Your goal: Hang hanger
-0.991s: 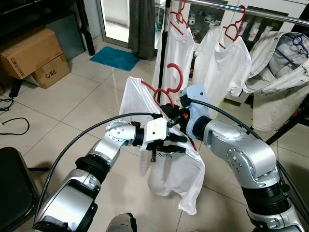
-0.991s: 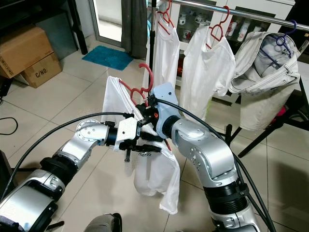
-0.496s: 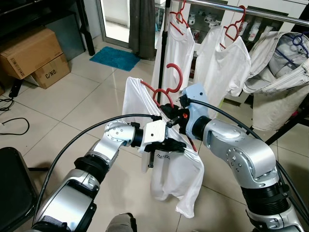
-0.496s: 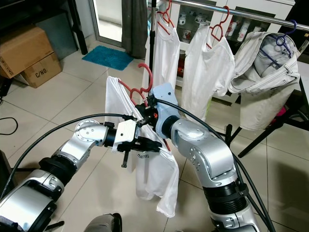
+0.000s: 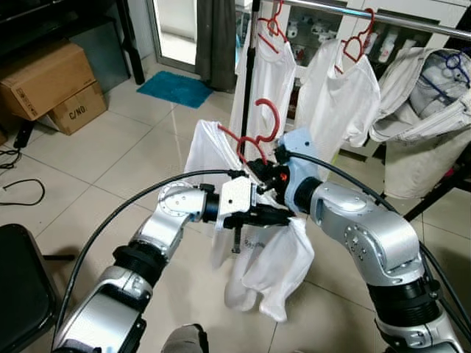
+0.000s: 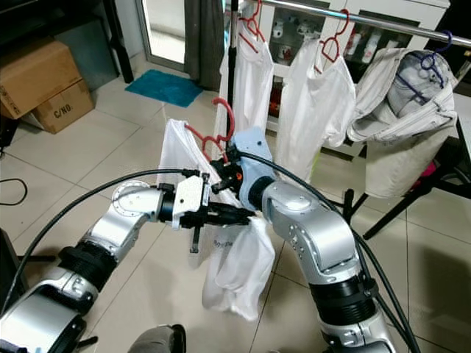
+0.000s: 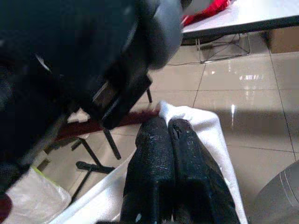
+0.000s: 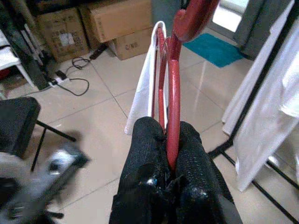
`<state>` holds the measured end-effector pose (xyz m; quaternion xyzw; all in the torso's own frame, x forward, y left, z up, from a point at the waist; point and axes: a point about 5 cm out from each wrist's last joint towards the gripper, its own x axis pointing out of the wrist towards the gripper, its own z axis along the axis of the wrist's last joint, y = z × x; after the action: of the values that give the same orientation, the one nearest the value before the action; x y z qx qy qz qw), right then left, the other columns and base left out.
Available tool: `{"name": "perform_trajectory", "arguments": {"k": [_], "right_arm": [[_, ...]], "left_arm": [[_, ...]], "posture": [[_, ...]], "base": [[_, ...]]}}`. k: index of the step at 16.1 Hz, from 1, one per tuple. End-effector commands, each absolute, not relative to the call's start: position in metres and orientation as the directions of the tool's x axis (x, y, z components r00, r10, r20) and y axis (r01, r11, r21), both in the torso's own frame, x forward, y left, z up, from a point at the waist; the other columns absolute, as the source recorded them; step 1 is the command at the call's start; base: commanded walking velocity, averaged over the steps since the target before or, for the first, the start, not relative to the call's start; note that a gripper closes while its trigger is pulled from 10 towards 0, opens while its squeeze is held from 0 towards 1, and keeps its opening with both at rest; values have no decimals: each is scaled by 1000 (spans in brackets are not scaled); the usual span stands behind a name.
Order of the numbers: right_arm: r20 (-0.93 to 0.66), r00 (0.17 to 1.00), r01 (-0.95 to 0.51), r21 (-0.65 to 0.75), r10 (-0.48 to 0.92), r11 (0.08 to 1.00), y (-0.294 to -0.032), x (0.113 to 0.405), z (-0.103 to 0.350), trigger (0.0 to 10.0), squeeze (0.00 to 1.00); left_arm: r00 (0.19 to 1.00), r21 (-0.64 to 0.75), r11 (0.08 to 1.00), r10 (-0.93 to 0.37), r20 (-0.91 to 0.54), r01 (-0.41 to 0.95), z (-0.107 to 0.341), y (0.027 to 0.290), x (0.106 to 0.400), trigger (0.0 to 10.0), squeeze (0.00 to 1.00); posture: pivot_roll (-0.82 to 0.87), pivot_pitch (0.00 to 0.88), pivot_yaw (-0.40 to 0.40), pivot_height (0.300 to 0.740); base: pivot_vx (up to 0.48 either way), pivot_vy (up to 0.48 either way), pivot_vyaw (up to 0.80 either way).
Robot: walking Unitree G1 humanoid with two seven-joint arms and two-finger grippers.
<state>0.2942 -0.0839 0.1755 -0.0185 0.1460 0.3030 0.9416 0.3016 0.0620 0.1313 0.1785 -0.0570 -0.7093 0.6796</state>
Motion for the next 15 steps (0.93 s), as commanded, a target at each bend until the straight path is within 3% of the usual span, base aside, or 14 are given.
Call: {"name": "perform_trajectory", "arguments": {"k": [1,4,8,10,11,12,13,14,15], "right_arm": [[-305,784,-553,53,541,832,-88,295,169,10000,0],[-333,789,-534,41,516,844,-91,296,160,10000,0],[-349,793,-521,39,500,853,-94,296,154,10000,0],[-349,795,-517,37,496,855,-95,296,153,10000,0],[-347,796,-517,36,496,855,-95,296,153,10000,0],[-344,797,-517,35,496,855,-95,297,154,10000,0],[-342,798,-517,32,496,855,-95,297,154,10000,0],[-347,800,-513,25,489,858,-96,298,154,10000,0],[-352,803,-508,18,481,861,-97,298,153,10000,0]], "left_arm": [[-40,352,-89,-989,-145,932,140,58,298,0,0],[-55,357,-105,-987,-148,928,141,59,291,0,0],[61,370,13,-991,-117,929,146,73,296,0,0],[124,386,37,-971,-203,922,137,86,296,0,0],[156,392,56,-961,-229,918,134,89,298,588,0],[189,398,78,-950,-249,914,131,92,300,2275,0],[208,397,105,-952,-226,912,134,92,300,7882,0],[215,383,137,-962,-169,913,141,89,299,10000,0],[189,347,130,-972,-142,929,144,87,296,10000,0]], "posture": [[22,51,13,740],[25,51,12,740],[26,50,14,740],[27,49,12,740],[27,49,12,740],[26,49,11,740],[26,49,10,740],[26,47,9,740],[26,46,9,740]], "base": [[0,0,0],[0,0,0],[0,0,0],[0,0,0],[0,0,0],[0,0,0],[0,0,0],[0,0,0],[0,0,0]]}}
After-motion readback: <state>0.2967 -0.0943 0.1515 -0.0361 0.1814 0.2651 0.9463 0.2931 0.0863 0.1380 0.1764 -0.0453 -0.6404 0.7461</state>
